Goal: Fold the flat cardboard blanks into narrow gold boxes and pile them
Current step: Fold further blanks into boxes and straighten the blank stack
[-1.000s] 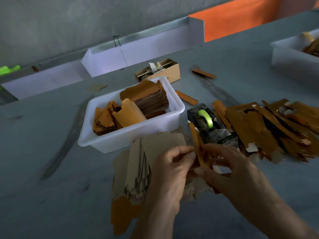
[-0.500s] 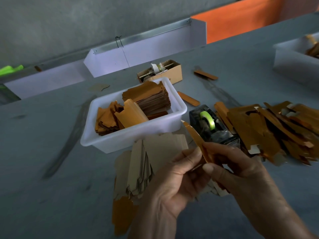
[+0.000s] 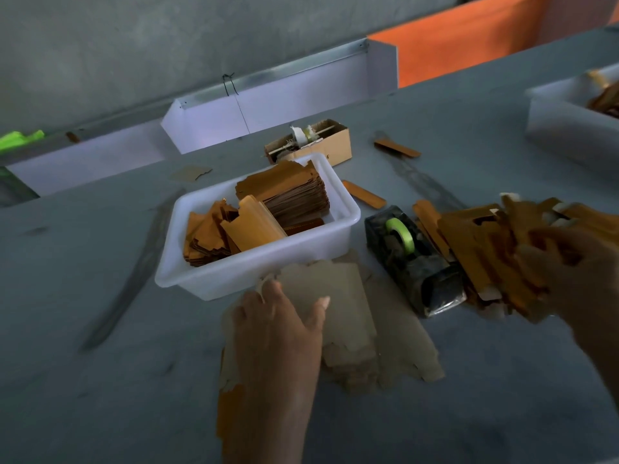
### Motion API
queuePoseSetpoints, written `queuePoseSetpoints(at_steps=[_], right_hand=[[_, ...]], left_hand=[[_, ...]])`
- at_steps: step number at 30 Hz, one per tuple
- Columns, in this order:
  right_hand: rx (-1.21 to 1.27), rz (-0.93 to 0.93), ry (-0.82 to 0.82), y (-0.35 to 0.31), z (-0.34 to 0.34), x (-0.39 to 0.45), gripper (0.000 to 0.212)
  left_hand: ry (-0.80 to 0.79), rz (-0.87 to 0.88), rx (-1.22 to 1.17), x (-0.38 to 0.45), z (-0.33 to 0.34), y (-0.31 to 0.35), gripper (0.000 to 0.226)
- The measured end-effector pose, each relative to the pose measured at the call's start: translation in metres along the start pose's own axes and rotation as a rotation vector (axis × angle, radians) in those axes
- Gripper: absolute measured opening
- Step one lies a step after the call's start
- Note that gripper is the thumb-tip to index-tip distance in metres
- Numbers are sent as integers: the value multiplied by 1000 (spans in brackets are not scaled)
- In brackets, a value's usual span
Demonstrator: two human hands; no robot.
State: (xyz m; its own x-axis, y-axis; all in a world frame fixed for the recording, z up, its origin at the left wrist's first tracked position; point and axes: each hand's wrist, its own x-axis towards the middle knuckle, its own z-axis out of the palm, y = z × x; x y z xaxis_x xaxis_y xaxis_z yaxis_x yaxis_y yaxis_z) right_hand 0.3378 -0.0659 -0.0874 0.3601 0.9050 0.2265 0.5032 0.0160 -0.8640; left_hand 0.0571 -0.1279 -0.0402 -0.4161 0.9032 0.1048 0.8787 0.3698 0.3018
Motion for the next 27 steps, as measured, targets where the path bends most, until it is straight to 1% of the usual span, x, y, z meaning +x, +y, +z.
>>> queuePoseSetpoints(at_steps=[1,2,5,6,7,8,9,10,11,12,13,14,16,18,23,27], right_hand=[[-97,-18,-6,9,-2,5,26],[-159,4,-21,19,-3,7,28],[-306,26,-89,29,6,-7,38],[-298,16,-93,21,8,-15,45],[-218,15,-74,11,12,-23,51],[-130,-24,-37,-7,14,-33,52],[-85,-93,-35,-26,18,-46,41],[-49,-153,-102,-45,25,-62,27],[-3,-176,-224,-61,34,-76,26],[44,-139,-369,-74,44,-88,28],[61,-89,-477,-81,56,-98,30],[53,-62,-524,-83,68,-103,29],[9,4,-537,-85,82,-105,24],[-27,29,-522,-83,90,-103,21],[-6,86,-505,-79,93,-100,29],[-54,61,-551,-80,94,-94,21]], left_hand=[[-49,-22,-13,0,2,-3,70],[-85,-35,-48,1,3,-5,75],[-126,-79,-246,6,6,-6,79],[-139,-97,-284,8,7,-6,79],[-147,-109,-293,9,7,-5,80],[-145,-109,-273,10,7,-5,81],[-135,-95,-228,10,8,-4,82],[-128,-71,-175,9,8,-4,81],[-128,-45,-139,8,8,-4,79],[-137,-24,-127,8,8,-5,78],[-149,-10,-133,7,7,-5,77],[-155,-1,-145,6,7,-6,77],[-153,20,-154,4,6,-9,76],[-145,43,-136,2,7,-10,75],[-101,35,-145,0,13,-9,75],[-94,62,-111,-1,12,-6,76]])
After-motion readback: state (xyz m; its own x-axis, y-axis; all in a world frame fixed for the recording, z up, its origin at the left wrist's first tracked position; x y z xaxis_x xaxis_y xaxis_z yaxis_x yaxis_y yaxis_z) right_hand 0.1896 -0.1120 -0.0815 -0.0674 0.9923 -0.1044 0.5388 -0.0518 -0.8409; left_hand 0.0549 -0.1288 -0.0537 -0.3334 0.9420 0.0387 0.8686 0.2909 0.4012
